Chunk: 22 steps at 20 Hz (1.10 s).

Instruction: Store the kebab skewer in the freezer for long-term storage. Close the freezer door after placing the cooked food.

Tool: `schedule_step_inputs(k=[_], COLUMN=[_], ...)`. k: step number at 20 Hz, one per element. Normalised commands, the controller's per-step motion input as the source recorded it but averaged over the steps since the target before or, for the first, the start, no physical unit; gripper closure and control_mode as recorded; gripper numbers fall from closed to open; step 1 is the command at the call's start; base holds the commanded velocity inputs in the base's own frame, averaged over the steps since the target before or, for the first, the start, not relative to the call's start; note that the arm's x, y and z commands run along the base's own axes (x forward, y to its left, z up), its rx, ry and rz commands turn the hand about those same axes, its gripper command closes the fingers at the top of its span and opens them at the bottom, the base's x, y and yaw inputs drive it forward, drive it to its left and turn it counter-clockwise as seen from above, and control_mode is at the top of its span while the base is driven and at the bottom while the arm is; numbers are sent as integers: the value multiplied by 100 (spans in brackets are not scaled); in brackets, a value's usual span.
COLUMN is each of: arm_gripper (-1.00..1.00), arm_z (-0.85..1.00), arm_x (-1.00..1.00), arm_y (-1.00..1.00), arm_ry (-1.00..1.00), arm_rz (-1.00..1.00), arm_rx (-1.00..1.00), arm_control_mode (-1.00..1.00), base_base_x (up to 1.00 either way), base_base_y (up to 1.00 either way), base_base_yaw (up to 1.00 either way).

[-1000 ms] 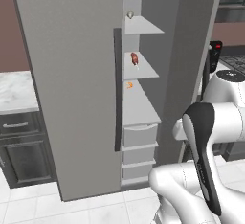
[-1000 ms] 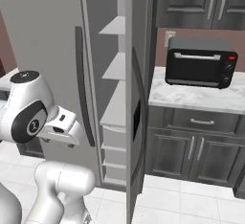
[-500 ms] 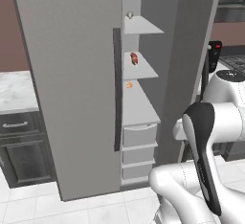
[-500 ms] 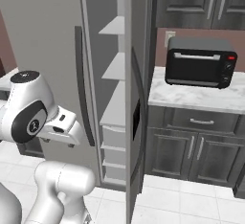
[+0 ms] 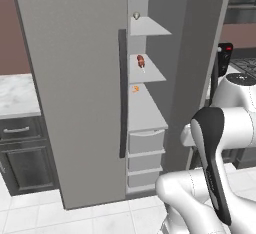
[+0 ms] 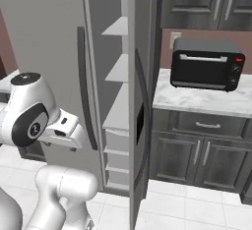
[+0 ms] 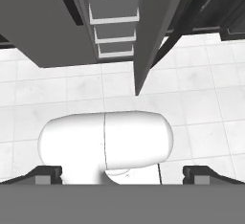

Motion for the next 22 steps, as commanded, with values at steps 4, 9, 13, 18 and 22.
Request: schedule_step_inputs(k=[4,9,13,18,22], arm_gripper=[-100,-100,-100,-100,-100], arm_z=[0,0,0,0,0], arm_x=[0,0,0,0,0], arm_y=[0,0,0,0,0], arm_ry=[0,0,0,0,0], arm_rz=[0,0,0,0,0], arm_rx=[0,0,0,0,0], arm_control_mode=[100,100,100,100,100], base_base_x=[28,21,3,0,0], base_base_y=[-43,-35,-12,1,5], base_base_yaw=[1,0,0,0,0])
